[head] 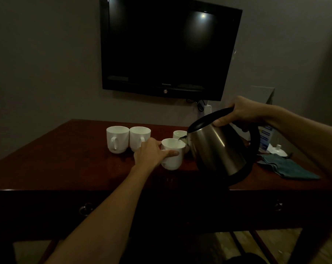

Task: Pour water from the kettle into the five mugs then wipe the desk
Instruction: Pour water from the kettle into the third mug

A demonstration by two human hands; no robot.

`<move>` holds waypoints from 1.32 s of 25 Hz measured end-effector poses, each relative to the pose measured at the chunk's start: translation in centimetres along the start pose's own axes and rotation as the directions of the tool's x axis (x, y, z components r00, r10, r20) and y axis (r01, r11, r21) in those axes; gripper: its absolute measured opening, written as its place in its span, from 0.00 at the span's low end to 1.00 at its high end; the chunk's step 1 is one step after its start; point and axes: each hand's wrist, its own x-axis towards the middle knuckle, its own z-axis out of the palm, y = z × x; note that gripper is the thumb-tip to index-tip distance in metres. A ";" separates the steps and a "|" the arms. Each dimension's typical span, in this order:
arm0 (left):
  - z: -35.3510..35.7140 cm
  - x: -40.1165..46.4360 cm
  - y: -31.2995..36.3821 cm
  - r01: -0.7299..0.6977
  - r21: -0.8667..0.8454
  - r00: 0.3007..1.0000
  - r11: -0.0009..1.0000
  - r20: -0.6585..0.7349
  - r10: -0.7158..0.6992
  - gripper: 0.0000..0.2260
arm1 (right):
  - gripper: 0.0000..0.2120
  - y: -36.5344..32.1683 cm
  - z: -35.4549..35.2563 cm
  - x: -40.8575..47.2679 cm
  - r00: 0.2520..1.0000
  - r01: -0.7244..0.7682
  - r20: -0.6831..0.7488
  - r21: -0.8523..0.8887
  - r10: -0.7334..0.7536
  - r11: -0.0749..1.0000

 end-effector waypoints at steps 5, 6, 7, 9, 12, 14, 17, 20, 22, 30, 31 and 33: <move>-0.4 -0.2 0.2 -0.005 -0.003 1.000 1.000 0.005 0.005 0.25 | 0.26 -0.6 0.2 0.5 1.000 -0.006 0.010 -0.022 0.007 1.000; -0.4 -0.2 0.2 -0.004 -0.010 1.000 1.000 0.015 0.004 0.25 | 0.28 -0.7 0.2 0.6 1.000 -0.001 0.012 -0.027 0.002 1.000; -0.4 -0.2 0.2 -0.002 -0.017 1.000 1.000 0.020 0.002 0.25 | 0.28 -0.8 0.3 0.7 1.000 0.003 0.016 -0.030 -0.003 1.000; -0.4 -0.2 0.2 -0.002 -0.021 1.000 1.000 0.021 0.003 0.25 | 0.27 -0.8 0.3 0.8 1.000 0.005 0.026 -0.024 -0.005 1.000; -0.4 -0.1 0.2 -0.003 -0.032 1.000 0.999 0.022 0.004 0.24 | 0.24 -0.8 0.3 0.8 0.999 0.003 0.034 -0.017 -0.003 1.000; -0.4 -0.1 0.3 -0.002 -0.025 1.000 1.000 0.031 0.002 0.24 | 0.21 -0.9 0.3 0.8 0.999 0.002 0.032 -0.021 -0.001 1.000; -0.4 0.1 0.2 0.012 -0.028 0.999 1.000 0.041 -0.011 0.25 | 0.22 -0.9 0.3 0.8 1.000 -0.010 0.026 -0.020 0.011 1.000; -0.4 0.2 0.2 0.025 -0.024 0.998 0.999 0.057 -0.024 0.26 | 0.24 -0.9 0.3 0.8 1.000 -0.010 0.025 -0.032 0.010 0.999; -0.4 0.2 0.3 0.032 -0.009 0.997 0.999 0.069 -0.031 0.26 | 0.22 -0.8 0.3 0.9 1.000 -0.011 0.026 -0.033 0.012 0.999; -0.5 0.0 0.6 0.056 -0.029 0.996 0.998 0.066 -0.054 0.27 | 0.15 -0.8 0.2 0.9 0.999 -0.016 0.034 -0.014 0.016 1.000; -0.6 0.0 0.6 0.060 -0.033 0.996 0.998 0.070 -0.058 0.27 | 0.15 -0.9 0.2 0.9 0.999 -0.014 0.033 -0.019 0.015 1.000; -0.6 -0.1 0.6 0.065 -0.035 0.995 0.997 0.075 -0.062 0.27 | 0.15 -1.0 0.2 0.9 0.999 -0.012 0.036 -0.030 0.013 0.999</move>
